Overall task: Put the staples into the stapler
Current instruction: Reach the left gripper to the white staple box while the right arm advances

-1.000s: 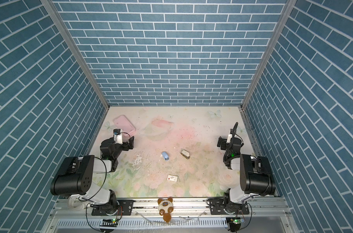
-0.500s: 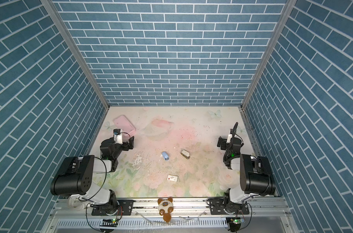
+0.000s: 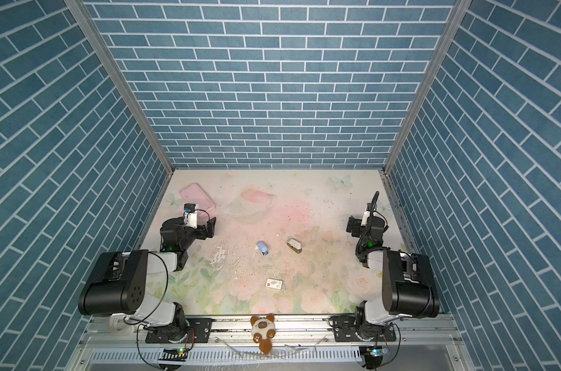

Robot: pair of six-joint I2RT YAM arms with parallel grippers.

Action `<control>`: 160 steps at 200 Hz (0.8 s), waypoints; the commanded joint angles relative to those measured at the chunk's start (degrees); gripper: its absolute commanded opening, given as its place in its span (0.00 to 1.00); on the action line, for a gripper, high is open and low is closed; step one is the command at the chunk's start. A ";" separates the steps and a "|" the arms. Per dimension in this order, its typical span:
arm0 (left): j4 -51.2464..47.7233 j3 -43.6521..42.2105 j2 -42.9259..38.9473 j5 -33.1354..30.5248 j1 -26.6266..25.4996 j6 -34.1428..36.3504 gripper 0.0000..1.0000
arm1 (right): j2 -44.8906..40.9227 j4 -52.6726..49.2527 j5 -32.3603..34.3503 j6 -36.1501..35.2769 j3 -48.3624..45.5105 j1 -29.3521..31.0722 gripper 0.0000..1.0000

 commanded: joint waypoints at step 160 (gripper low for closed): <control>-77.08 45.23 1.05 5.96 -23.03 26.35 1.00 | -9.15 -48.19 -22.95 19.26 22.01 8.06 0.99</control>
